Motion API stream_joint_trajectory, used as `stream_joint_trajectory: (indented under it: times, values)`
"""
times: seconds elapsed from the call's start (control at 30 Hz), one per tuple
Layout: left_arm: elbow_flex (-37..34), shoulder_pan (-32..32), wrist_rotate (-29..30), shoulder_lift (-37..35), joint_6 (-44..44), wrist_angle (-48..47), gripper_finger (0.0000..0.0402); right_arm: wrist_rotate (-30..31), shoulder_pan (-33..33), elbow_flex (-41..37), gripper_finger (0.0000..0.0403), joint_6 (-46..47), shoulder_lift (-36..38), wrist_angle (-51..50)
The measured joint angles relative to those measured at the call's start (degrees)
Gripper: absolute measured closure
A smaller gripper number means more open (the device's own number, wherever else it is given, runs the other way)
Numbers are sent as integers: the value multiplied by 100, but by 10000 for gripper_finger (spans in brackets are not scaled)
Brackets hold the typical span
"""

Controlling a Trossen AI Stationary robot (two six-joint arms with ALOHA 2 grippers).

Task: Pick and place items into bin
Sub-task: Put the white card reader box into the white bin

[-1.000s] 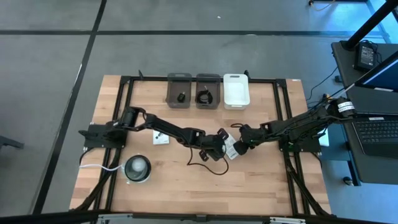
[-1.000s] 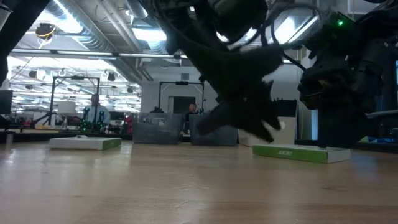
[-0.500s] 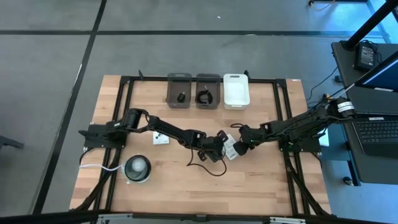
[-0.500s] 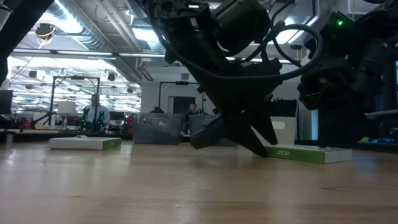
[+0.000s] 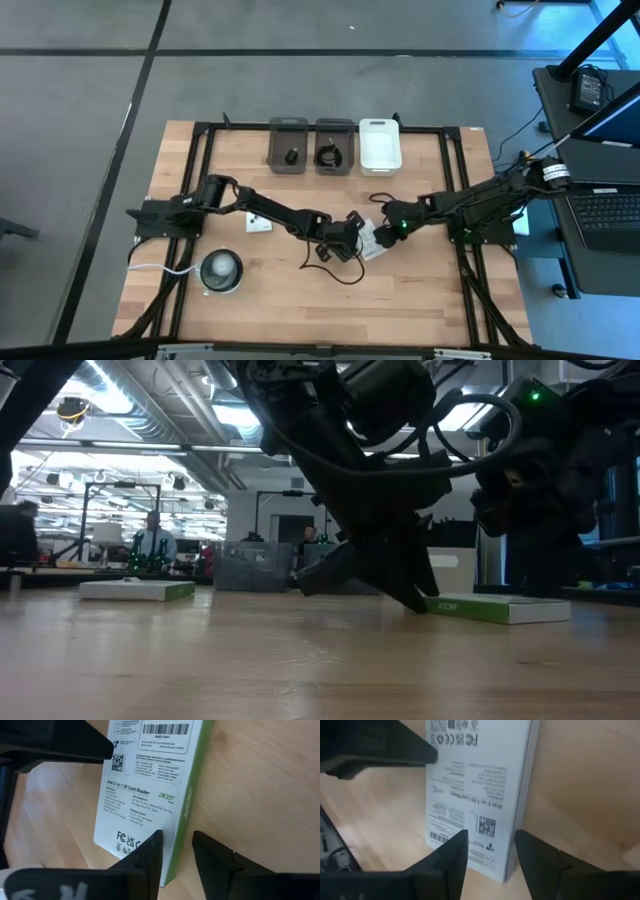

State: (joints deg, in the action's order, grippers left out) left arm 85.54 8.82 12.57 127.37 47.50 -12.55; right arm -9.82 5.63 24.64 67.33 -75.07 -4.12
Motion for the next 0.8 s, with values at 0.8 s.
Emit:
stream_joint_trajectory:
  times: [0.8]
  values:
    - [-15, 63, 291, 7, -178, -2, 319, 12, -188, 4, 233, -33, 11, 38]
